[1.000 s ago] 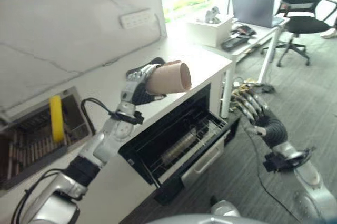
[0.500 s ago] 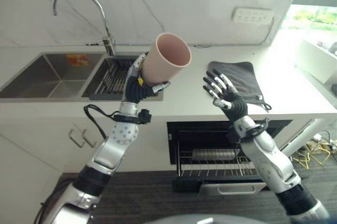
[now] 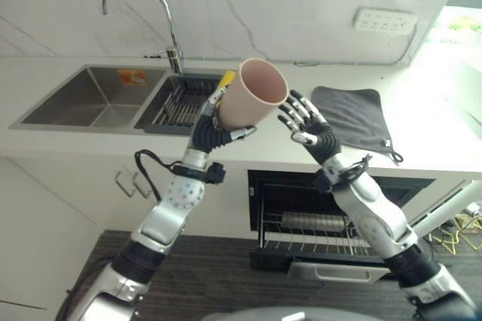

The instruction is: Place the dishes in the dishwasher.

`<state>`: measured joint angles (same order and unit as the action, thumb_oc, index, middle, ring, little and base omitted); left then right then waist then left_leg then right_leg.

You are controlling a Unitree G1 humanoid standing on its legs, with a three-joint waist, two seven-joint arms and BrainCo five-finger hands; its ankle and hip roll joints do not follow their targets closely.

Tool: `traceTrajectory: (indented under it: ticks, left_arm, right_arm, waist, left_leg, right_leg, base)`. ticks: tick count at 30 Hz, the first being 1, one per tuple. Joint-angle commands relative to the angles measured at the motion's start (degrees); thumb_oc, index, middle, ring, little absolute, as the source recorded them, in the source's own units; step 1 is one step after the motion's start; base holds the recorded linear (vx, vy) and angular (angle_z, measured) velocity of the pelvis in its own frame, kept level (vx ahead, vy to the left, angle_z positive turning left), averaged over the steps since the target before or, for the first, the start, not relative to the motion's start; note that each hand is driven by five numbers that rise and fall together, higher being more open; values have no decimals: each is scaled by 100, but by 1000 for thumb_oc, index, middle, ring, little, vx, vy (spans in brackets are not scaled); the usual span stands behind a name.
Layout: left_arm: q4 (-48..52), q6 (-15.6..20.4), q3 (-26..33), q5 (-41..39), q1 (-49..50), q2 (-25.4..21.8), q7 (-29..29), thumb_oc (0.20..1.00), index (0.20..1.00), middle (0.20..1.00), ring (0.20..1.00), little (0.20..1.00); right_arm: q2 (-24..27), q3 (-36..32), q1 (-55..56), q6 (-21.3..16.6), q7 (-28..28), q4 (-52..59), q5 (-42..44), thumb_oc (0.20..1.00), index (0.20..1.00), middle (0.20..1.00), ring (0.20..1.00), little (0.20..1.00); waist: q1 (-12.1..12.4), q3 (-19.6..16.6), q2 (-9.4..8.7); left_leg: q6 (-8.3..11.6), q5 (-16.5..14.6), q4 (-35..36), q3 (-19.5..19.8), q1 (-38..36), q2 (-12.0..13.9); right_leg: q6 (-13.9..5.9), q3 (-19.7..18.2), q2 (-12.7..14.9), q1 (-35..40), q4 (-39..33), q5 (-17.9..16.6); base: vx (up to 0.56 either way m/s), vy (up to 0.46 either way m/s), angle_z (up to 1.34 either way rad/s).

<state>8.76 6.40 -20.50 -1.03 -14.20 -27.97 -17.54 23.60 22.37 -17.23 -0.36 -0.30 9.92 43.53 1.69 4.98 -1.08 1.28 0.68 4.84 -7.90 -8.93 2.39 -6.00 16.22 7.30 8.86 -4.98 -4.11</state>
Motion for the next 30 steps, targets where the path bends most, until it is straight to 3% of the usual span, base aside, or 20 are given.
traceTrajectory:
  ticks: [1, 17, 25, 30]
  left_arm:
    - [-258, 186, -82, 443, -713, -108, -107, 200, 200, 200, 200, 200]
    - [-514, -77, -691, 1149, -1276, 23, -234, 200, 200, 200, 200, 200]
    - [-713, -348, -1138, 1475, -1532, 169, -329, 200, 200, 200, 200, 200]
    - [-817, -387, -1323, 1567, -1641, 253, -405, 200, 200, 200, 200, 200]
  right_arm:
    - [-50, 140, -526, -231, 96, 206, 221, 1000, 1000, 1000, 1000, 1000]
    - [-454, 571, -1288, -137, -112, 81, 371, 1000, 1000, 1000, 1000, 1000]
    - [-679, 641, -1727, -197, -810, -160, -103, 1000, 1000, 1000, 1000, 1000]
    - [-742, 647, -2010, -50, -1187, -258, -391, 1000, 1000, 1000, 1000, 1000]
  waist:
    - [-53, -178, -72]
    - [-10, -202, -71]
    - [7, -207, -69]
    - [21, -195, -71]
  left_leg:
    - [-2, -59, 16, -94, -72, 116]
    - [-13, -62, 16, -44, -83, 94]
    - [-27, -84, 16, -41, -74, 88]
    - [-39, -104, 16, -27, -73, 72]
  right_leg:
    - [-178, -309, 139, 77, 139, 107]
    - [-190, -348, 149, 116, 90, 72]
    - [-189, -377, 157, 103, 73, 54]
    - [-179, -394, 153, 96, 71, 53]
  base:
    - [0, 0, 0]
    - [-1, 0, 0]
    - [-3, 0, 1]
    - [0, 0, 0]
